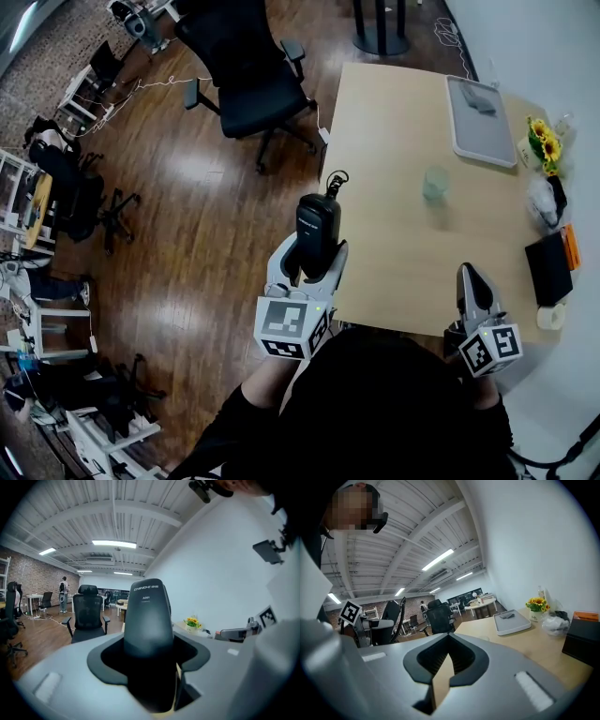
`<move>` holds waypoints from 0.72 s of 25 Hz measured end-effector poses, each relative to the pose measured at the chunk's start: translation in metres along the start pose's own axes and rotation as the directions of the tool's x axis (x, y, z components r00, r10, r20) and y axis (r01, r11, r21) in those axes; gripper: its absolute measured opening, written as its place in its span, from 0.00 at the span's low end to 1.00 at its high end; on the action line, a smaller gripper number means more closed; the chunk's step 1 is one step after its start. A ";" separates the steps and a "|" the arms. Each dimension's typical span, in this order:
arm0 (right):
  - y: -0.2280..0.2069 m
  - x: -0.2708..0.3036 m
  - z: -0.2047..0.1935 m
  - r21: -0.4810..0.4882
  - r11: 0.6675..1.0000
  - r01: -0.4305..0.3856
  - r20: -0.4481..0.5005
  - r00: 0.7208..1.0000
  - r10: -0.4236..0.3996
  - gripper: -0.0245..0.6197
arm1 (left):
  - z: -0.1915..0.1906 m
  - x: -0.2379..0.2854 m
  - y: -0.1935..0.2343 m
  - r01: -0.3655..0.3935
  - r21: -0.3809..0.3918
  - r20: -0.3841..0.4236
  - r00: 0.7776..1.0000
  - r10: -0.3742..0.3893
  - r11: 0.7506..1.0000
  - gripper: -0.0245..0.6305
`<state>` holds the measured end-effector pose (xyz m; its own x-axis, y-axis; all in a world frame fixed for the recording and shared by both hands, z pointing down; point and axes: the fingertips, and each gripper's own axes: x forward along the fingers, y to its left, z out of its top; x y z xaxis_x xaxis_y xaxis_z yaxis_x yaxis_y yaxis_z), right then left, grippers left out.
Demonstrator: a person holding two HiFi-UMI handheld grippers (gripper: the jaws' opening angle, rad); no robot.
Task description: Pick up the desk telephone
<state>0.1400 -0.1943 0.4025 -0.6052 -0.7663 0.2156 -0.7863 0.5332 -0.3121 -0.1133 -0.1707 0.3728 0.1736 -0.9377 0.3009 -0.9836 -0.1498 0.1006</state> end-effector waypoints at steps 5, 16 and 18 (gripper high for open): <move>0.008 0.001 0.004 -0.013 1.000 -0.018 0.019 1.000 0.018 0.04 | 0.002 0.001 0.005 0.000 -0.001 0.004 1.000 0.000 1.000 0.44; 0.009 0.002 0.004 -0.013 1.000 -0.023 0.014 1.000 0.023 0.04 | 0.000 0.000 0.006 -0.004 -0.004 -0.002 1.000 0.004 1.000 0.44; 0.009 0.002 0.004 -0.014 1.000 -0.024 0.014 1.000 0.024 0.04 | 0.000 0.000 0.006 -0.003 -0.005 -0.003 1.000 0.003 1.000 0.44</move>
<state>0.1321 -0.1922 0.3960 -0.6220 -0.7584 0.1949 -0.7734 0.5561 -0.3042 -0.1195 -0.1719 0.3730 0.1704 -0.9371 0.3046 -0.9839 -0.1452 0.1038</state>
